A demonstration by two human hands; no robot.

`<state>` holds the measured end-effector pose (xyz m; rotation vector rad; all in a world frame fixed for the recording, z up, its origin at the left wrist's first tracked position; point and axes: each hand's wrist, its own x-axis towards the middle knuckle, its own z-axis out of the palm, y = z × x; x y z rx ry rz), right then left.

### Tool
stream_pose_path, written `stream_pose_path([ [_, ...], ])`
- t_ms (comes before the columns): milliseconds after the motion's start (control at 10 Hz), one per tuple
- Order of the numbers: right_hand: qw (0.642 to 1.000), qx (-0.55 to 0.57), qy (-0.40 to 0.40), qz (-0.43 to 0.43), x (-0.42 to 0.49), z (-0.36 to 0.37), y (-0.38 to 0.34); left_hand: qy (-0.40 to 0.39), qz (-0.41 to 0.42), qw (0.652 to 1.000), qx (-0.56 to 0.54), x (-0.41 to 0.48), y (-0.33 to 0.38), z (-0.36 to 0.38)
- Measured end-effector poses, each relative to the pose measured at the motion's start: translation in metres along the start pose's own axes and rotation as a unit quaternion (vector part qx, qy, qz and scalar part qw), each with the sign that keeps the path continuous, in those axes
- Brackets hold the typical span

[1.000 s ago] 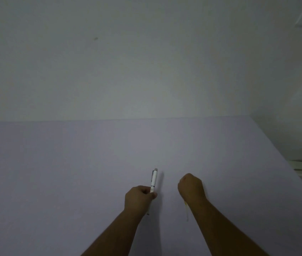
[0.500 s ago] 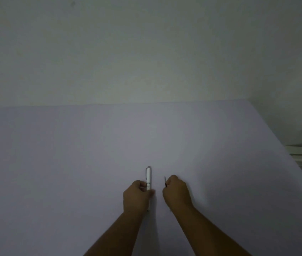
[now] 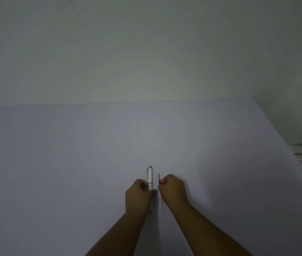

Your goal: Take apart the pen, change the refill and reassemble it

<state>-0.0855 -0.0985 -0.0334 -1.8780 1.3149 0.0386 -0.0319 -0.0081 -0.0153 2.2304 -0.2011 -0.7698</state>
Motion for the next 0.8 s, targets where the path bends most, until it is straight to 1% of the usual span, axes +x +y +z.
stream_pose_path([
  [100,1.000,0.004,-0.002,0.002,0.0006,0.0009,0.0002,-0.003,-0.009,1.000,-0.003,-0.0009,0.0007,-0.0008],
  [300,1.000,0.005,0.001,0.004,0.0009,0.0009,0.0014,-0.004,0.001,1.000,0.011,-0.0022,0.0016,-0.0032],
  [600,1.000,0.014,0.011,0.009,0.0004,-0.0023,0.0038,-0.004,-0.003,1.000,-0.006,-0.0014,-0.0009,-0.0041],
  [800,1.000,0.010,0.019,0.008,-0.0055,-0.0078,0.0038,-0.018,0.006,1.000,0.011,-0.0021,-0.0022,-0.0091],
])
